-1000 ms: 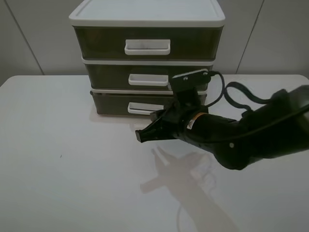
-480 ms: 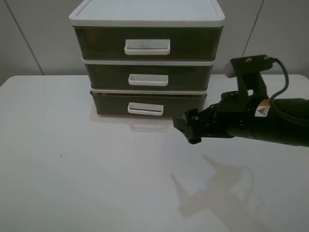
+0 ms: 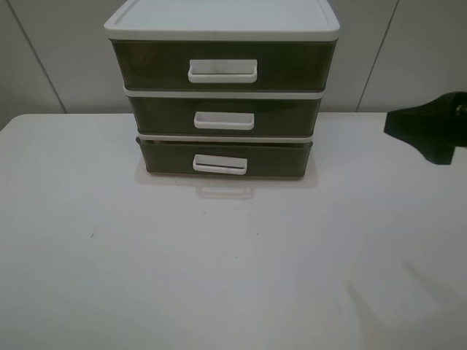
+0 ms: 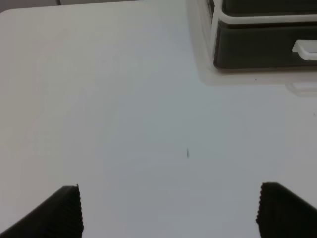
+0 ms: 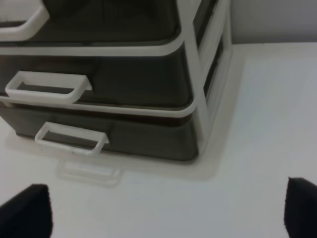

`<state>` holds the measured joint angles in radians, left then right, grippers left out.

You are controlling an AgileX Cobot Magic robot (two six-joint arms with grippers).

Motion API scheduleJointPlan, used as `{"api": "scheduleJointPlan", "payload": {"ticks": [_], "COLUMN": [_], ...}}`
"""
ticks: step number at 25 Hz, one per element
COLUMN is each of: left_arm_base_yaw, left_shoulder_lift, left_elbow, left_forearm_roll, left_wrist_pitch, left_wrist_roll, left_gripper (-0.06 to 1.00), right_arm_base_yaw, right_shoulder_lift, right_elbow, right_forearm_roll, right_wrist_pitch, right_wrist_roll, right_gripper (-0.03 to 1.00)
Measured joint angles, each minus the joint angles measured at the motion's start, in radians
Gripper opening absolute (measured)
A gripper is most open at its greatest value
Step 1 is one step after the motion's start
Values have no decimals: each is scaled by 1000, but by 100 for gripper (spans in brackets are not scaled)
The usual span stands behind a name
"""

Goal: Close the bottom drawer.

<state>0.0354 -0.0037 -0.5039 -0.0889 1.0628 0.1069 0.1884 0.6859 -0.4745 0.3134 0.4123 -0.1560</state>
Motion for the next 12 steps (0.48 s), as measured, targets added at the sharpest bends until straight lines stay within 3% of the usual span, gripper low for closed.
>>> {"api": "scheduleJointPlan", "payload": {"ticks": [3,6,12], "left_arm_base_yaw": [0,0,0], "left_shoulder_lift": [0,0,0], "left_elbow": [0,0,0], "left_forearm_roll": [0,0,0], "left_wrist_pitch": [0,0,0], "left_wrist_roll": [0,0,0], "left_gripper": [72,72,72], "right_arm_base_yaw": [-69,-84,-79], "right_shoulder_lift": [-173,-311,-520], "right_elbow": [-52,-97,-115], "right_forearm_roll": [-55,-108,-190], "right_wrist_pitch": [142,285,454], "right_wrist_roll": [0,2,80], "right_gripper": [82,82,82]}}
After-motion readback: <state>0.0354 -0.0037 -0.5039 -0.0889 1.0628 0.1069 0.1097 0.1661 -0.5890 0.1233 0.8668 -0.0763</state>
